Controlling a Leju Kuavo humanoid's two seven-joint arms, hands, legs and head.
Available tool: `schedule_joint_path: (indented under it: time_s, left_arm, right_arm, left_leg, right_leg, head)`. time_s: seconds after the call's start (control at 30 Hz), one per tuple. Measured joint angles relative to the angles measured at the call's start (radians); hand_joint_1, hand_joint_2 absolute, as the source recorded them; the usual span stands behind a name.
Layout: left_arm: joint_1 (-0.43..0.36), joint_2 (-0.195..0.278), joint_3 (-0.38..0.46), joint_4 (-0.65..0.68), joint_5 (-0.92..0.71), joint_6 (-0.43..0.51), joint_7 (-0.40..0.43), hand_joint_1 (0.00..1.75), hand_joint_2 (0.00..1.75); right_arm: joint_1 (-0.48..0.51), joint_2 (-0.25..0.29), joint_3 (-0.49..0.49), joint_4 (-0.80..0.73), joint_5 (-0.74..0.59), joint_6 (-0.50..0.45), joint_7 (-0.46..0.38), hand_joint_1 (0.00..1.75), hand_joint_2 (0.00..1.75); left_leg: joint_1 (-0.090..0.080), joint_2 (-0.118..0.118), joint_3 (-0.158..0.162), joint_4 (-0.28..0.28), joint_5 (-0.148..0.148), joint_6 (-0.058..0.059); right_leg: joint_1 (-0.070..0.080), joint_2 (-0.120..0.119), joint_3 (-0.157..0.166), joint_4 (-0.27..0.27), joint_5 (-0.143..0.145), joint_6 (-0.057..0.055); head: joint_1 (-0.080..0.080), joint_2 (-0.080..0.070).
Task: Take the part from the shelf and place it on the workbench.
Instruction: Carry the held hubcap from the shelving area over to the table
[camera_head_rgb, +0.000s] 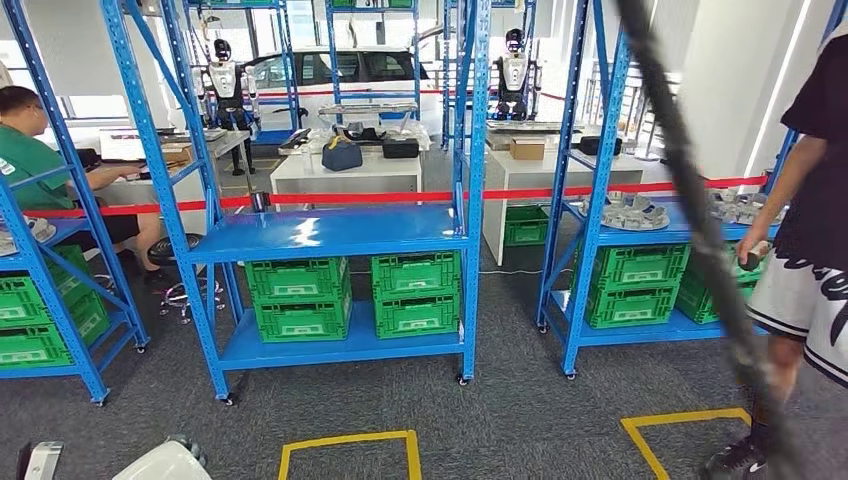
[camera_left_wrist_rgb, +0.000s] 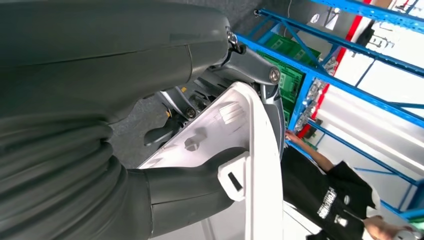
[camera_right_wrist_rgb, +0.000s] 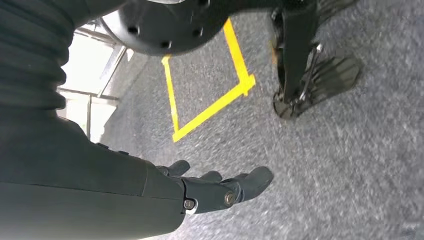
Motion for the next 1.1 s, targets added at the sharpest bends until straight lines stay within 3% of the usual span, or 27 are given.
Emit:
schedule_joint_path:
  time_s: [0.03, 0.1, 0.17, 0.23, 0.27, 0.33, 0.4, 0.47, 0.5, 0.57, 0.63, 0.67, 0.73, 0.77, 0.8, 0.83, 0.87, 0.93, 0.97, 1.0, 1.1]
  left_arm:
    - [0.001, 0.001, 0.001, 0.000, -0.001, 0.001, -0.001, 1.75, 1.75]
    - [0.009, 0.005, 0.005, -0.001, -0.007, 0.003, -0.007, 1.75, 1.75]
    - [0.018, 0.011, 0.010, -0.002, -0.019, 0.008, -0.014, 1.75, 1.75]
    - [0.025, 0.019, 0.017, -0.004, -0.031, 0.010, -0.020, 1.75, 1.75]
    - [0.030, 0.024, 0.021, -0.004, -0.034, 0.010, -0.022, 1.75, 1.75]
    - [0.041, 0.030, 0.030, -0.005, -0.036, 0.011, -0.028, 1.75, 1.75]
    - [0.046, 0.032, 0.042, -0.010, -0.036, 0.011, -0.030, 1.75, 1.75]
    - [0.044, 0.033, 0.053, -0.018, -0.037, 0.010, -0.029, 1.75, 1.75]
    - [0.043, 0.033, 0.057, -0.021, -0.038, 0.010, -0.028, 1.75, 1.75]
    - [0.043, 0.033, 0.064, -0.023, -0.041, 0.010, -0.024, 1.75, 1.75]
    - [0.041, 0.032, 0.070, -0.023, -0.044, 0.010, -0.022, 1.75, 1.75]
    - [0.040, 0.032, 0.071, -0.022, -0.046, 0.010, -0.022, 1.75, 1.75]
    - [0.037, 0.030, 0.072, -0.021, -0.049, 0.010, -0.020, 1.75, 1.75]
    - [0.037, 0.029, 0.072, -0.019, -0.050, 0.011, -0.019, 1.75, 1.75]
    - [0.037, 0.028, 0.073, -0.017, -0.051, 0.011, -0.018, 1.75, 1.75]
    - [0.037, 0.028, 0.074, -0.014, -0.051, 0.011, -0.017, 1.75, 1.75]
    - [0.037, 0.028, 0.076, -0.012, -0.051, 0.011, -0.016, 1.75, 1.75]
    - [0.035, 0.029, 0.082, -0.010, -0.050, 0.011, -0.016, 1.75, 1.75]
    - [0.035, 0.029, 0.084, -0.010, -0.049, 0.010, -0.016, 1.75, 1.75]
    - [0.034, 0.029, 0.086, -0.010, -0.048, 0.010, -0.016, 1.75, 1.75]
    - [0.038, 0.035, 0.094, -0.010, -0.040, 0.008, -0.018, 1.75, 1.75]
  right_arm:
    - [0.000, 0.000, 0.000, 0.000, 0.000, 0.005, 0.000, 0.00, 1.75]
    - [0.002, 0.000, 0.000, 0.000, 0.002, 0.013, 0.000, 0.00, 1.75]
    - [0.003, 0.000, 0.001, 0.000, 0.006, 0.019, -0.006, 0.00, 1.75]
    - [0.004, 0.000, 0.001, 0.000, 0.009, 0.031, -0.021, 0.00, 1.75]
    - [0.004, 0.000, 0.001, 0.000, 0.009, 0.040, -0.030, 0.00, 1.75]
    - [0.006, 0.000, 0.003, 0.000, 0.012, 0.055, -0.043, 0.00, 1.75]
    - [0.008, 0.000, 0.005, 0.000, 0.015, 0.065, -0.045, 0.00, 1.75]
    - [0.008, 0.001, 0.006, 0.000, 0.016, 0.069, -0.043, 0.00, 1.75]
    - [0.008, 0.001, 0.006, 0.000, 0.016, 0.069, -0.043, 0.00, 1.75]
    - [0.006, 0.001, 0.006, 0.000, 0.013, 0.068, -0.042, 0.00, 1.75]
    - [0.004, 0.001, 0.006, 0.000, 0.011, 0.066, -0.042, 0.00, 1.75]
    - [0.003, 0.001, 0.006, 0.000, 0.011, 0.066, -0.042, 0.00, 1.75]
    - [0.004, 0.001, 0.006, 0.000, 0.011, 0.064, -0.041, 0.00, 1.75]
    - [0.005, 0.001, 0.006, 0.000, 0.010, 0.064, -0.041, 0.00, 1.75]
    - [0.006, 0.001, 0.005, 0.000, 0.010, 0.064, -0.041, 0.00, 1.75]
    - [0.007, 0.001, 0.005, 0.000, 0.009, 0.064, -0.042, 0.00, 1.75]
    - [0.007, 0.001, 0.005, 0.000, 0.009, 0.065, -0.042, 0.00, 1.75]
    - [0.007, 0.001, 0.005, 0.000, 0.009, 0.066, -0.042, 0.00, 1.75]
    - [0.007, 0.001, 0.005, 0.000, 0.009, 0.067, -0.041, 0.00, 1.75]
    - [0.007, 0.001, 0.005, 0.000, 0.010, 0.067, -0.041, 0.00, 1.75]
    - [0.006, 0.001, 0.005, 0.000, 0.011, 0.069, -0.042, 0.00, 1.75]
  left_leg:
    - [0.001, 0.001, -0.003, -0.001, 0.007, -0.007]
    - [0.004, 0.000, -0.010, -0.001, 0.005, -0.020]
    - [0.006, -0.004, -0.033, 0.052, -0.060, -0.029]
    - [0.006, -0.007, -0.065, 0.170, -0.151, -0.034]
    - [0.006, -0.008, -0.077, 0.229, -0.173, -0.035]
    - [0.006, -0.008, -0.061, 0.268, -0.152, -0.032]
    - [0.001, 0.007, 0.028, 0.165, -0.109, -0.020]
    - [-0.010, 0.035, 0.126, 0.025, -0.106, -0.005]
    - [-0.016, 0.043, 0.148, -0.014, -0.112, 0.001]
    - [-0.018, 0.030, 0.149, -0.034, -0.111, 0.012]
    - [-0.011, 0.014, 0.144, -0.042, -0.098, 0.026]
    - [-0.008, 0.007, 0.140, -0.045, -0.090, 0.033]
    - [-0.006, -0.010, 0.122, -0.043, -0.077, 0.038]
    - [-0.006, -0.018, 0.113, -0.040, -0.073, 0.038]
    - [-0.006, -0.028, 0.104, -0.036, -0.068, 0.036]
    - [-0.005, -0.038, 0.096, -0.031, -0.065, 0.034]
    - [-0.004, -0.047, 0.089, -0.026, -0.063, 0.031]
    - [-0.002, -0.066, 0.076, -0.012, -0.061, 0.022]
    - [-0.002, -0.073, 0.070, -0.006, -0.060, 0.016]
    - [-0.003, -0.080, 0.065, -0.003, -0.058, 0.009]
    - [-0.001, -0.090, 0.055, -0.006, -0.050, -0.012]
  right_leg:
    - [0.003, 0.000, 0.001, -0.014, -0.007, -0.011]
    - [0.003, -0.004, -0.014, -0.015, 0.006, -0.032]
    - [0.001, -0.009, -0.032, -0.018, 0.027, -0.049]
    - [0.004, -0.015, -0.055, -0.017, 0.047, -0.058]
    - [0.006, -0.019, -0.067, -0.016, 0.057, -0.060]
    - [0.011, -0.028, -0.088, -0.015, 0.071, -0.060]
    - [0.014, -0.042, -0.098, -0.013, 0.082, -0.058]
    - [0.018, -0.059, -0.101, -0.010, 0.090, -0.051]
    - [0.019, -0.068, -0.102, -0.009, 0.093, -0.046]
    - [0.020, -0.085, -0.101, -0.010, 0.099, -0.035]
    - [0.018, -0.064, -0.109, 0.011, 0.081, -0.022]
    - [0.016, -0.044, -0.126, 0.050, 0.055, -0.015]
    - [0.012, -0.010, -0.181, 0.177, -0.019, -0.008]
    - [0.010, -0.006, -0.206, 0.239, -0.046, -0.005]
    - [0.009, -0.005, -0.217, 0.271, -0.054, -0.004]
    - [0.008, -0.004, -0.208, 0.265, -0.044, -0.002]
    - [0.005, -0.002, -0.182, 0.223, -0.019, -0.002]
    - [0.001, 0.025, -0.103, 0.085, 0.029, -0.004]
    - [0.000, 0.036, -0.078, 0.037, 0.040, -0.007]
    - [0.000, 0.043, -0.065, 0.009, 0.044, -0.011]
    - [0.004, 0.022, -0.067, 0.003, 0.051, -0.033]
  head:
    - [0.000, 0.000]
    - [-0.001, 0.000]
    - [-0.001, 0.000]
    - [-0.002, 0.000]
    - [-0.002, 0.000]
    - [-0.002, 0.000]
    - [-0.002, 0.000]
    - [-0.002, 0.000]
    - [-0.002, 0.000]
    - [-0.002, 0.000]
    - [-0.003, 0.000]
    - [-0.002, 0.000]
    - [-0.002, 0.000]
    - [-0.002, 0.000]
    - [-0.001, 0.000]
    - [-0.001, 0.000]
    - [-0.001, 0.000]
    - [-0.002, 0.000]
    - [-0.002, 0.000]
    - [-0.002, 0.000]
    - [-0.002, 0.000]
